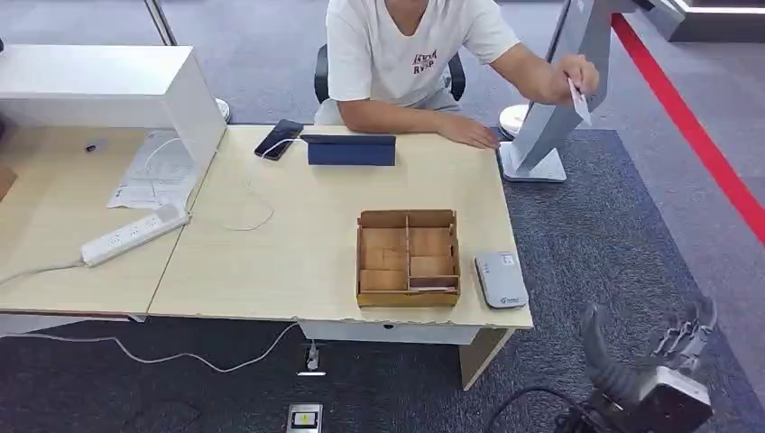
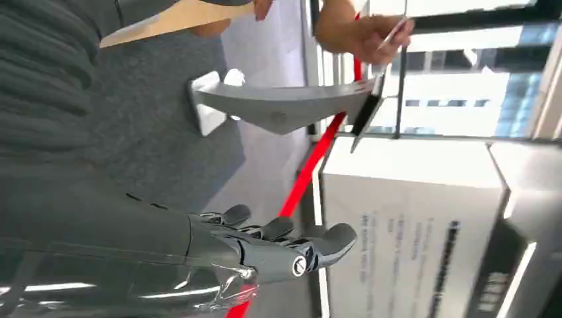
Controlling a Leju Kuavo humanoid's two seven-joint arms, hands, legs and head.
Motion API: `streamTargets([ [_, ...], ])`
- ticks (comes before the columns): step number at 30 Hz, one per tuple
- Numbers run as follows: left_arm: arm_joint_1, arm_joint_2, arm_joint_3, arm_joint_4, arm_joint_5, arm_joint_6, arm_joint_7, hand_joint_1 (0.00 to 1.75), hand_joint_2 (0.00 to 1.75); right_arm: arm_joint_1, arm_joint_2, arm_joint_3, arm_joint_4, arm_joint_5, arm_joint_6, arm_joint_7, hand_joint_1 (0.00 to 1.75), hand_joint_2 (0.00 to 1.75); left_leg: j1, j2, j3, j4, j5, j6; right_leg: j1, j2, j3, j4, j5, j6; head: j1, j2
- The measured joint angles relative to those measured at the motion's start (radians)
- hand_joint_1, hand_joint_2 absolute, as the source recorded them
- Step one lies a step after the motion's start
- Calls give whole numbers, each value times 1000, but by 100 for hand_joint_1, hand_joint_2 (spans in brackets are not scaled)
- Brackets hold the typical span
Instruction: Pass the card to the sensor for recognition and then transmit it.
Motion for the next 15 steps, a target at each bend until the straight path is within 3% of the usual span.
streamTargets([
  [2, 0, 0, -1, 0, 1, -1, 0, 0, 0, -6, 0, 28, -20, 121, 0, 31, 0, 175, 0, 0, 0, 0, 0, 0, 0, 0, 0, 0, 0, 0, 0, 0],
  [5, -1, 1, -3, 0, 1, -11, 0, 0, 0, -34, -3, 65, -42, 338, 0, 154, 0, 175, 0, 1, 0, 0, 0, 0, 0, 0, 0, 0, 0, 0, 0, 0],
  [9, -11, 2, -6, 0, -10, -26, 9, 0, 0, -108, -35, 122, -41, 613, -2, 424, 0, 175, 0, 0, 0, 0, 1, 0, 0, 0, -1, 0, 0, 0, 0, 0],
  [15, -31, 4, -13, 0, -36, -35, 38, 0, 0, -243, -139, 225, -26, 814, -2, 788, 0, 175, 0, 1, -2, 0, 1, 0, 0, 0, -1, 0, 2, -1, 0, 0],
])
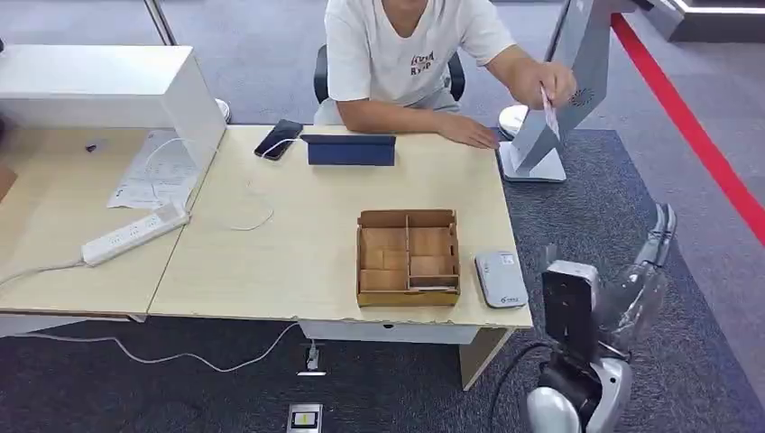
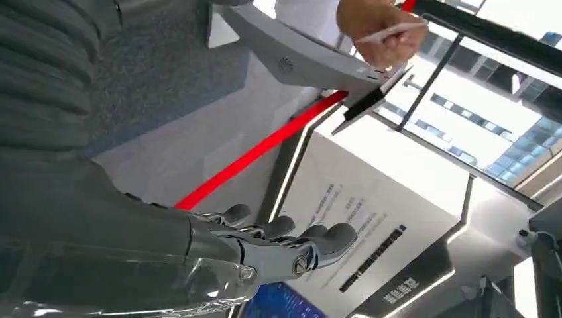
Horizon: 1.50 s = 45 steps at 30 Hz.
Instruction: Pass the card to the sensor for recognition and then transmit it.
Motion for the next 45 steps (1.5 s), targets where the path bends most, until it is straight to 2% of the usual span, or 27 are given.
streamTargets([
  [4, -13, 2, -12, 0, -28, -9, 20, 0, 0, -125, -93, 110, 50, 75, 0, 250, 0, 175, 0, 0, 0, 0, 0, 0, 0, 0, 0, 0, 0, 0, 0, 0],
  [5, -17, 3, -15, 0, -34, -12, 24, 0, 0, -154, -115, 140, 66, 71, 0, 292, 0, 175, 0, -1, 0, 0, 0, 0, 0, 0, -1, 0, 0, 0, 0, 0],
  [9, -23, 3, -18, 0, -40, -16, 30, 0, 0, -214, -180, 222, 107, 68, 1, 332, 0, 175, 0, -2, -1, 0, 0, 0, 0, 0, -1, 0, 0, 0, 0, 0],
  [12, -30, 3, -21, 0, -58, -23, 37, 0, 0, -265, -223, 272, 145, 103, 36, 395, 0, 175, 0, -2, -2, 0, 0, 0, 0, 0, -2, 0, 0, 0, 0, 0],
  [18, -45, 3, -23, 0, -97, -49, 61, 0, 0, -355, -290, 339, 250, 142, 146, 416, 0, 175, 0, -2, -2, 1, 0, 0, 0, 0, -3, 0, 0, 0, 0, 0],
  [25, -59, 3, -24, 0, -129, -66, 85, 0, 0, -401, -327, 354, 346, 140, 170, 417, 0, 175, 0, -2, -3, 1, 0, 0, 0, 0, -3, 0, 0, 0, 0, 0],
  [39, -74, 3, -24, 0, -180, -84, 109, 0, 0, -453, -338, 352, 459, 194, 173, 417, 0, 175, 0, -1, -3, 1, 0, 0, 0, 0, -3, 0, 0, 0, 0, 0],
  [40, -74, 3, -24, 0, -180, -84, 110, 0, 0, -454, -338, 352, 462, 198, 174, 417, 73, 175, 0, -1, -3, 1, 0, 0, 0, 0, -3, 0, 0, 0, 0, 0],
  [41, -74, 3, -24, 0, -180, -85, 109, 0, 0, -455, -339, 352, 464, 201, 174, 417, 73, 175, 0, -1, -3, 1, 0, 0, 0, 0, -3, 0, 0, 0, 0, 0],
  [42, -74, 3, -24, 0, -181, -85, 109, 0, 0, -457, -338, 353, 466, 202, 174, 417, 159, 175, 0, -1, -3, 1, 0, 0, 0, 0, -3, 0, 0, 0, 0, 0],
  [43, -74, 3, -24, 0, -181, -85, 108, 0, 0, -459, -338, 353, 468, 202, 174, 417, 175, 175, 0, -2, -3, 1, 0, 0, 0, 0, -3, 0, 0, 0, 0, 0],
  [45, -74, 3, -24, 0, -181, -85, 105, 0, 0, -462, -336, 354, 472, 199, 174, 417, 175, 175, 0, -2, -3, 1, 0, 0, 0, 0, -3, 0, 0, 0, 0, 0],
])
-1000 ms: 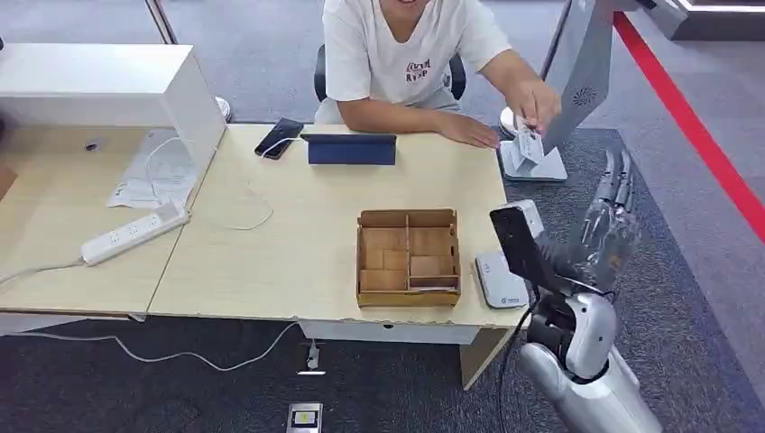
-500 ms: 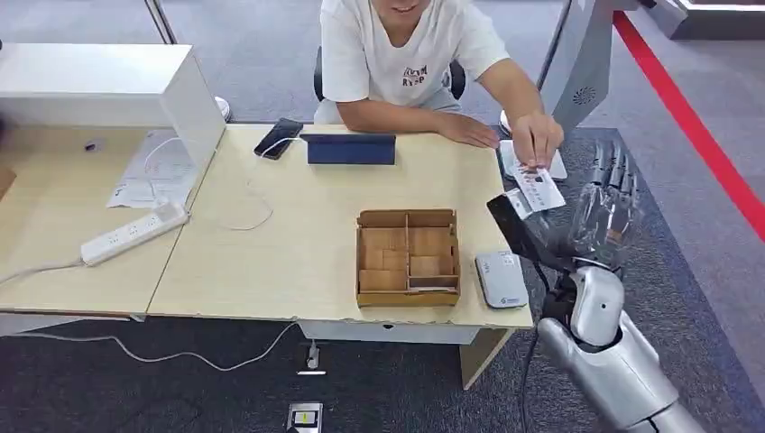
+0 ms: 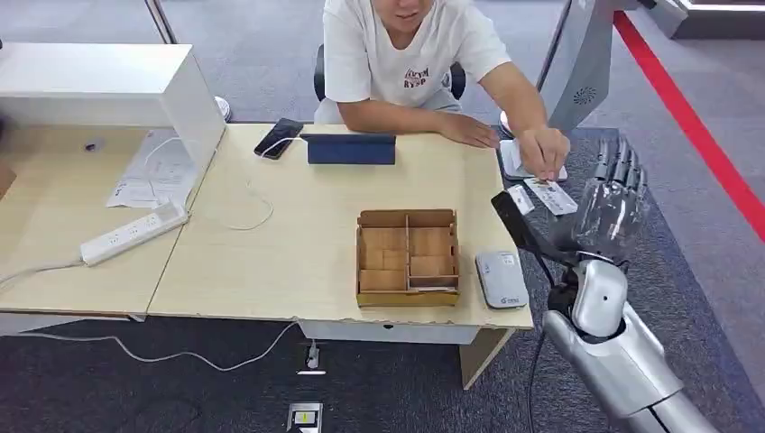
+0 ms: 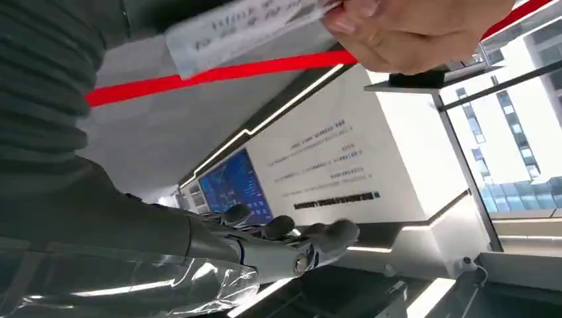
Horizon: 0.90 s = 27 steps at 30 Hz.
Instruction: Pass the card to the sensor for recognition and then transmit it.
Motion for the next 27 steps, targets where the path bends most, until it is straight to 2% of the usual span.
streamTargets([
  [9, 0, -3, 0, 1, -7, 1, -9, 0, 0, -17, 2, 24, 14, -30, -3, 0, 175, 175, 0, 0, -1, 0, 0, 0, 0, 0, 0, 0, 0, 0, 0, 0],
  [16, 5, -11, 2, 2, -9, 21, -38, 0, 0, -28, 5, 40, 20, -39, -4, 0, 175, 175, 0, 0, -1, 0, 0, 0, 0, 0, 0, 0, 0, 0, 0, 0],
  [27, 3, -13, 1, 2, -42, 6, -26, 0, 0, -30, 9, 68, 24, -57, 22, 0, 175, 175, 0, 0, 0, 0, 0, 0, 0, 0, 0, 0, 0, 0, 0, 0],
])
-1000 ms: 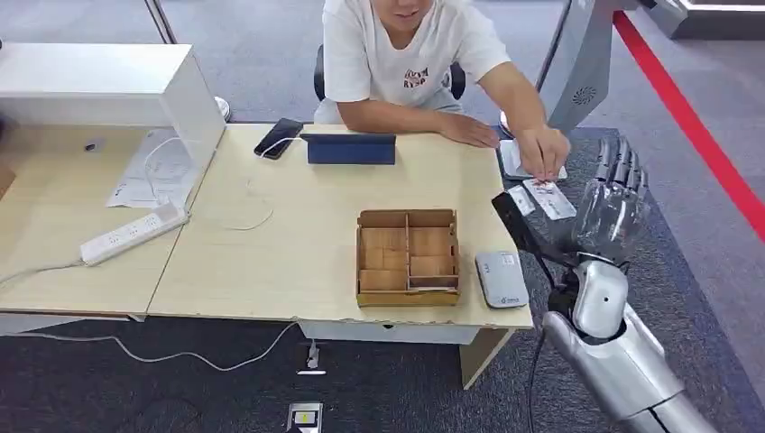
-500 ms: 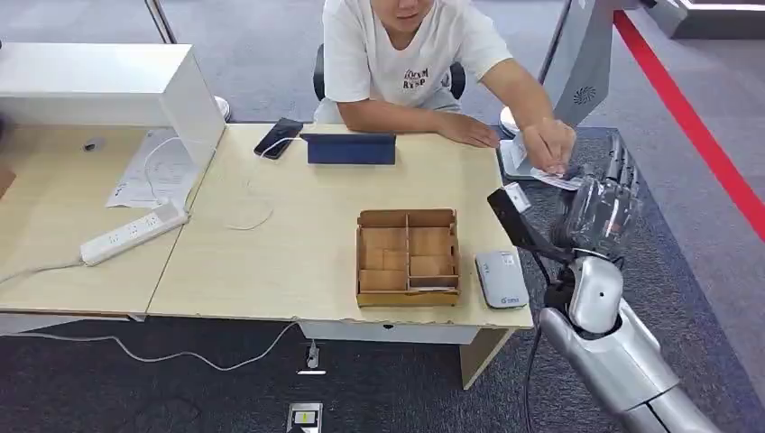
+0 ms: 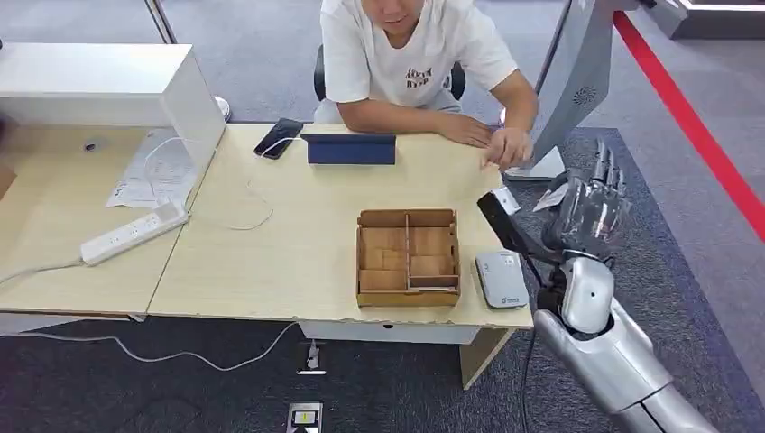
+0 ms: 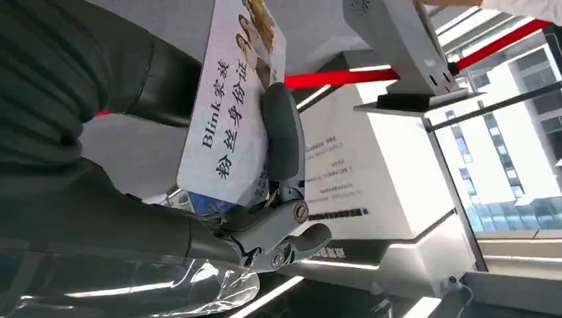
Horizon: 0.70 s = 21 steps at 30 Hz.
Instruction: Pass the card to the sensor for recognition and then transmit it.
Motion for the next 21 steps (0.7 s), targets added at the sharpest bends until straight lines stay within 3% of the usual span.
streamTargets([
  [10, -2, -2, 1, 0, -31, -9, 0, 0, 0, 25, -15, 21, -1, -59, 73, 0, 175, 175, 0, 0, 0, 0, 0, 0, 0, 0, 0, 0, 0, 0, 0, 0],
  [14, -2, -2, 7, 0, -36, -11, 1, 0, 0, 29, -18, 34, 5, -139, 106, 0, 175, 175, 0, 0, 0, 0, 0, 0, 0, 0, 0, 0, 0, 0, 0, 0],
  [21, 8, -2, 27, 0, -24, -1, -9, 0, 0, 8, -14, 87, 42, -317, 241, 0, 175, 175, 0, 0, -1, 0, 0, 0, 0, 0, -1, 0, 0, 0, 0, 0],
])
